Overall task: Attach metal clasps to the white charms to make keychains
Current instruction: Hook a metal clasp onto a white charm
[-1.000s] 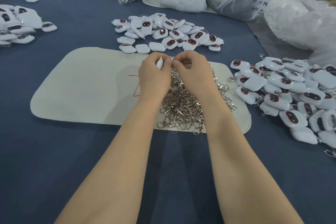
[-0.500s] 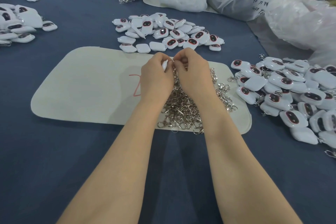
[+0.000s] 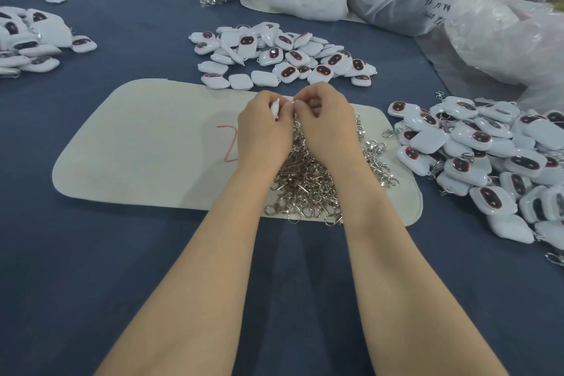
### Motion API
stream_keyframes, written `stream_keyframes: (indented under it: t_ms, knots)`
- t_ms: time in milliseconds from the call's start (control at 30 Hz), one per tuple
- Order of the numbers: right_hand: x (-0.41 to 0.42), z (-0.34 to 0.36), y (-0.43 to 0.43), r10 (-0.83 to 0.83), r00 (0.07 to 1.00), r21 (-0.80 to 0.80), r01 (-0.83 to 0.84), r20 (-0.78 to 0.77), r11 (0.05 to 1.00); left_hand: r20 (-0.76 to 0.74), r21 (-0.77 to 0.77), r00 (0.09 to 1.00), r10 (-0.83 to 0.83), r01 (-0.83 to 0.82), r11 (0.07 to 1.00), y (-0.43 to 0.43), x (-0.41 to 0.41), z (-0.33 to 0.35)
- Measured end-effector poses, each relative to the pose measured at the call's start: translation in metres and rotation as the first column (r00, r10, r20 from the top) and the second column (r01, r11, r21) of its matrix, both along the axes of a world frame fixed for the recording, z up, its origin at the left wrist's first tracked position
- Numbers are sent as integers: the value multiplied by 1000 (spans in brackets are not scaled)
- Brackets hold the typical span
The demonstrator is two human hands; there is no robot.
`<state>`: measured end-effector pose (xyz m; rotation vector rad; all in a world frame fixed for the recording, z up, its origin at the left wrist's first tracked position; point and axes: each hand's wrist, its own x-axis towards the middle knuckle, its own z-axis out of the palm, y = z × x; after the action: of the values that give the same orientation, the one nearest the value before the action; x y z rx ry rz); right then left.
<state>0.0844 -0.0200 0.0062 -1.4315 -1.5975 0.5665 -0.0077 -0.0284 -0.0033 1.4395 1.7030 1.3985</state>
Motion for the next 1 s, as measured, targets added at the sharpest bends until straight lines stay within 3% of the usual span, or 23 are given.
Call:
stream_keyframes:
  t_ms: [367,1000]
  knots:
    - [-2,-2,0,11,1000,38,-10,-20,999,169,-39,984,-53,61,997,-1,-1,1]
    - [-3,-4,-1,0,1000,10,1,-26,1000,109,-53,994,-1,7,999,1,-2,-1]
